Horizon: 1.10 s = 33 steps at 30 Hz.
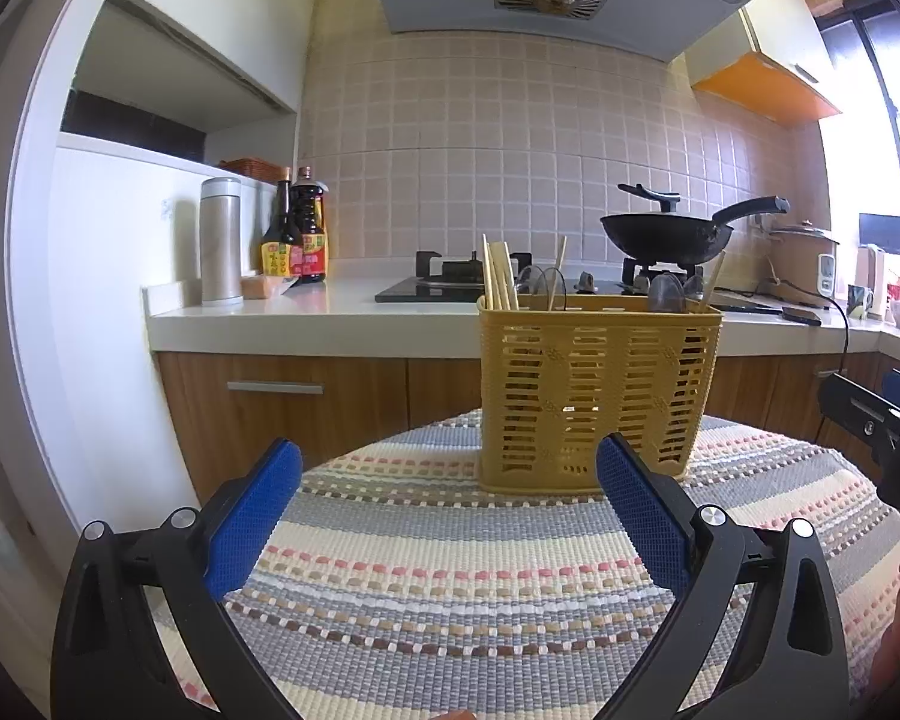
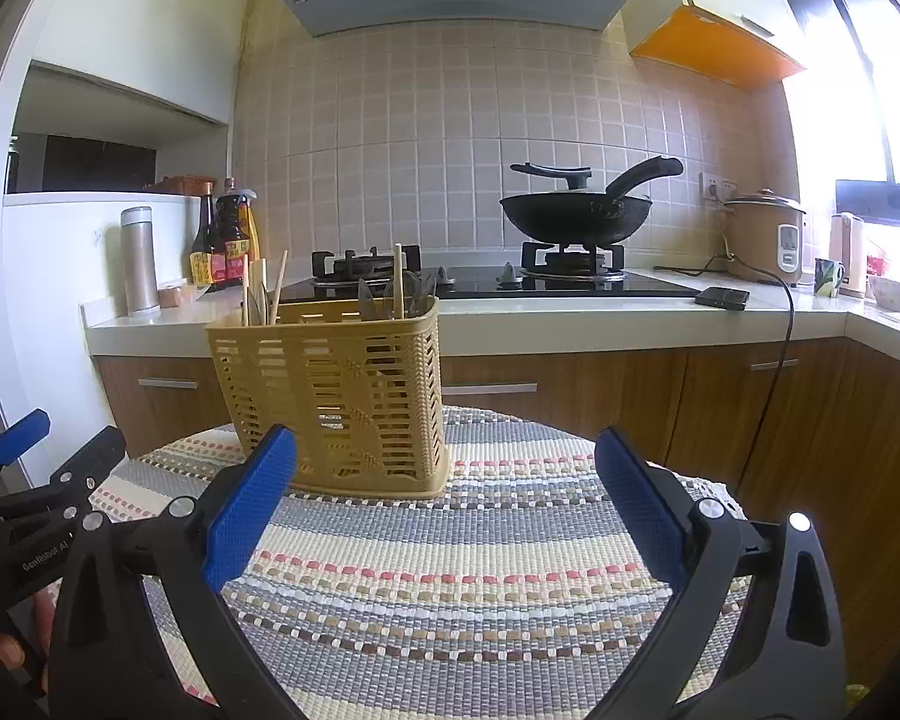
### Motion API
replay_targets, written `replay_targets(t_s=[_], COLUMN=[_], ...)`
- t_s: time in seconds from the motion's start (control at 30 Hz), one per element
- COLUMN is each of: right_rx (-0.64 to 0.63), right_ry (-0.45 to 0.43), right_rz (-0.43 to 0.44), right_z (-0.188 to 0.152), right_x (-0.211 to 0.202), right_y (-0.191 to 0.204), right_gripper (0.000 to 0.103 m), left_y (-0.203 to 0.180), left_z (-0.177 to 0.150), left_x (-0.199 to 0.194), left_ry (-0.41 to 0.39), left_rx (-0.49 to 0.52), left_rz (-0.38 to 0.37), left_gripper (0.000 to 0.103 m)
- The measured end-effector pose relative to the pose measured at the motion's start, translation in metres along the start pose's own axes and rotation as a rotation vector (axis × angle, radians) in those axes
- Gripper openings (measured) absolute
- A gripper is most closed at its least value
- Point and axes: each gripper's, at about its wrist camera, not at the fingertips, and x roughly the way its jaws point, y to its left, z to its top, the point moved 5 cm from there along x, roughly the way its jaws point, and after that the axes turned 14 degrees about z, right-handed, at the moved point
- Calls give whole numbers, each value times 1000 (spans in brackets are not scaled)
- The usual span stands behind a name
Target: Organize utensils
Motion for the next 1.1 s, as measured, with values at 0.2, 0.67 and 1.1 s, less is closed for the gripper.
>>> replay_targets(t_s=[0.2, 0.67, 1.1], right_rx=[-1, -2, -5], right_ry=[7, 10, 18], right_rz=[-2, -5, -1], right_z=[-1, -2, -2], right_x=[2, 2, 3], right_y=[1, 1, 1], right_gripper=[95, 95, 95], left_y=[-1, -2, -1], left_z=[0, -2, -2], left_x=[0, 1, 3], left_ry=[3, 8, 19], left_rx=[1, 13, 10], left_rz=[-3, 1, 3], left_gripper=[95, 95, 95])
